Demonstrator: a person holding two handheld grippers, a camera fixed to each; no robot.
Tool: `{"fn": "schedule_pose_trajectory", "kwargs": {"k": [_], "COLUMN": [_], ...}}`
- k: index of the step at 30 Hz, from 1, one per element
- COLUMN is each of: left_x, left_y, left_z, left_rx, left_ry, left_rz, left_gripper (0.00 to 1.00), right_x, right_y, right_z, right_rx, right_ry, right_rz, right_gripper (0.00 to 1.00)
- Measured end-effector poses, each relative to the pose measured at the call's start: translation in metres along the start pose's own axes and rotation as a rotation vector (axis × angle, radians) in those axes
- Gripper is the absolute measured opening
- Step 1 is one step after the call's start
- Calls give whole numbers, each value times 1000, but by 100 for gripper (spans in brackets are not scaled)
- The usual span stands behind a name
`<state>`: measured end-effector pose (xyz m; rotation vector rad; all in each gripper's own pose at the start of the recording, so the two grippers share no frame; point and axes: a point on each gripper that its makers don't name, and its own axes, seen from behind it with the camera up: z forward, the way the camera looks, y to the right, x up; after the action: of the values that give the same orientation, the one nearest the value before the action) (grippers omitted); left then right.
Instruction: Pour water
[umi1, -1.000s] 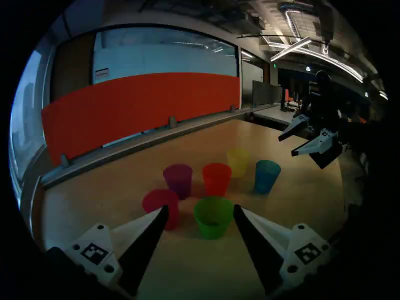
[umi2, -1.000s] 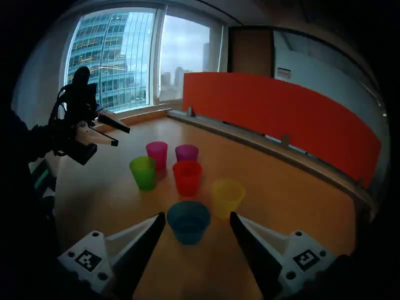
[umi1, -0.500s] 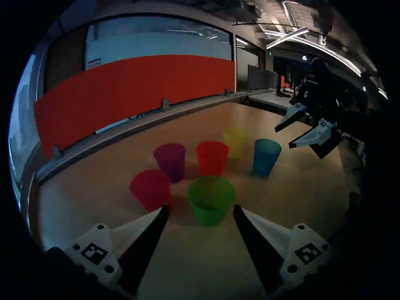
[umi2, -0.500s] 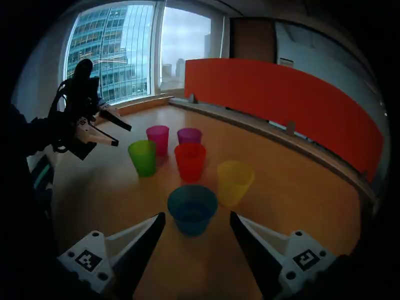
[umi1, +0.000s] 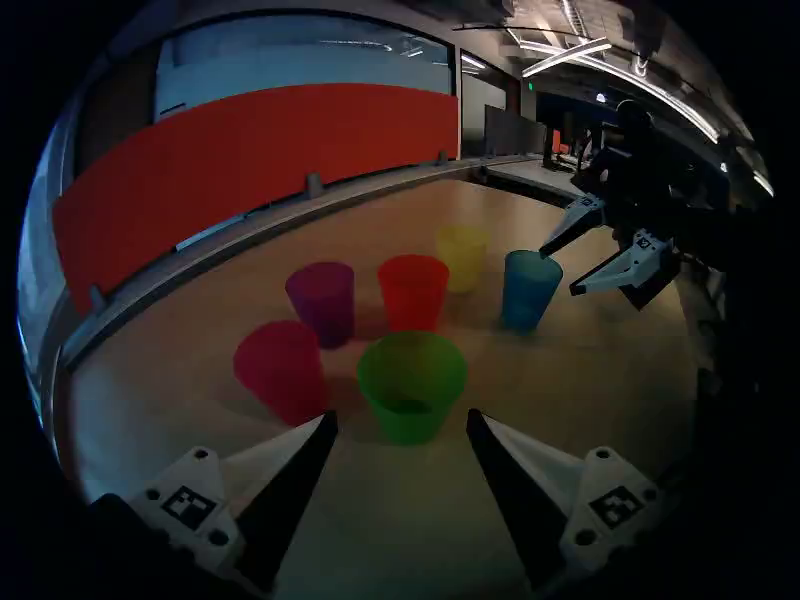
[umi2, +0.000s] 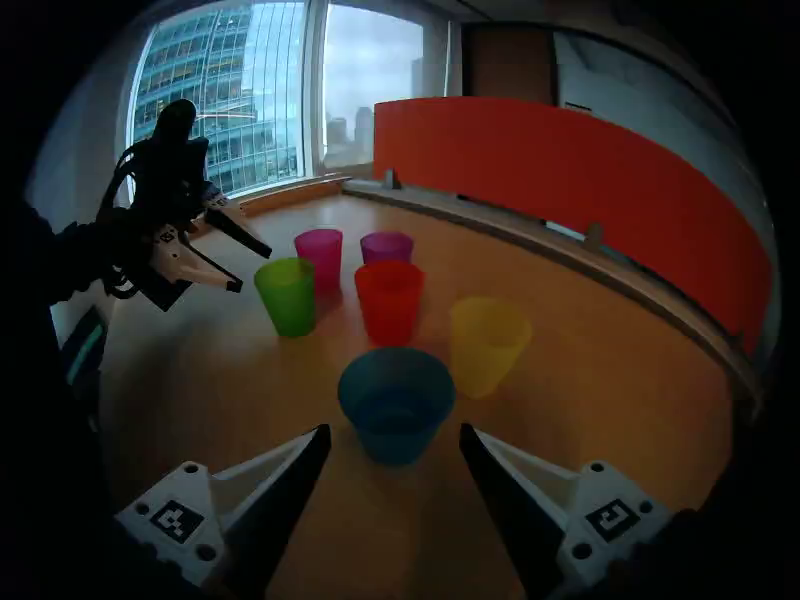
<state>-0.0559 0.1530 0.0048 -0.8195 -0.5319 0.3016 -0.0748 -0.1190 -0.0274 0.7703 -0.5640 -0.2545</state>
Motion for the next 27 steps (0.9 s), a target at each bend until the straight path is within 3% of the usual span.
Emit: {"fn": "schedule_pose_trajectory", "kwargs": {"k": [27], "left_x": [3], "left_y": [8], "left_z": [43], "left_rx": [-53], "left_ry": [-53], "left_rz": [6], "left_gripper": [97], "right_x": [-1], "right_y": [0], "right_z": [31], "right_rx": [7], "right_ry": [-32], "right_rz": [-23], "right_gripper": [100]}}
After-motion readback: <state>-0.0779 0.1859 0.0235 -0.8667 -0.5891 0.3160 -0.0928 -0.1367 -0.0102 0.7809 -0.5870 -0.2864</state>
